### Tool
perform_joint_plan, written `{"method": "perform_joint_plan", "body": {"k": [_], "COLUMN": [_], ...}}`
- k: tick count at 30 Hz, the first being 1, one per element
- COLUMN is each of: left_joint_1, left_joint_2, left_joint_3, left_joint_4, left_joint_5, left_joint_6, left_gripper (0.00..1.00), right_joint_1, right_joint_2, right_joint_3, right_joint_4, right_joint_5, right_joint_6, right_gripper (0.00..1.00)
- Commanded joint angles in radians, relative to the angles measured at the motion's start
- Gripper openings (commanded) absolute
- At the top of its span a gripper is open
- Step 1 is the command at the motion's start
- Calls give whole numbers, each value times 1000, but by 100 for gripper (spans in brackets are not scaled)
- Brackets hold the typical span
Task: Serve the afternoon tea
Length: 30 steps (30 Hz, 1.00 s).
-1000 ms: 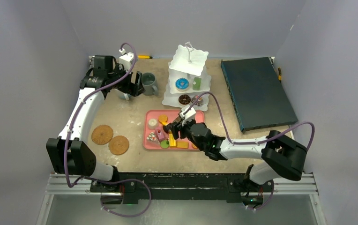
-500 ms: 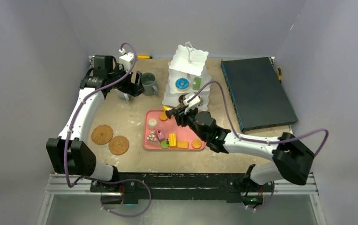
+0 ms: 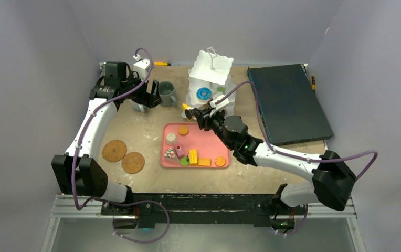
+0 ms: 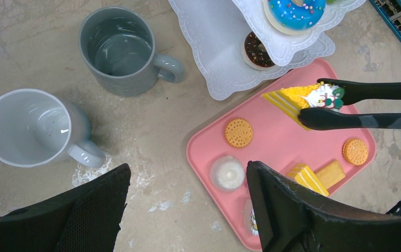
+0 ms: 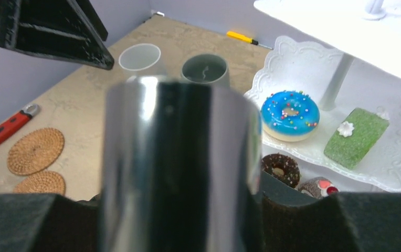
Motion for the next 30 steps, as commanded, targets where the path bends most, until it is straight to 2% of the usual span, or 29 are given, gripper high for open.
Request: {"method": "perform_joint_plan", "body": {"k": [1, 14, 30], "left_joint_1": [11, 13, 18], "left_joint_2": [-35, -33, -12], "left_joint_3": [14, 15, 32], "left_joint_4": [16, 17, 13], "left_joint_5": [-4, 1, -2], "left_joint_6": [18, 17, 22], "left_gripper": [80, 80, 80], "right_joint_1": [-18, -46, -101], "right_joint_2": [22, 143, 352], "right_joint_3": [1, -41, -18], "right_joint_4": [60, 172, 428], "right_joint_5": [-29, -52, 17], "right_joint_6": [4, 31, 20], "right_gripper": [34, 33, 32]}}
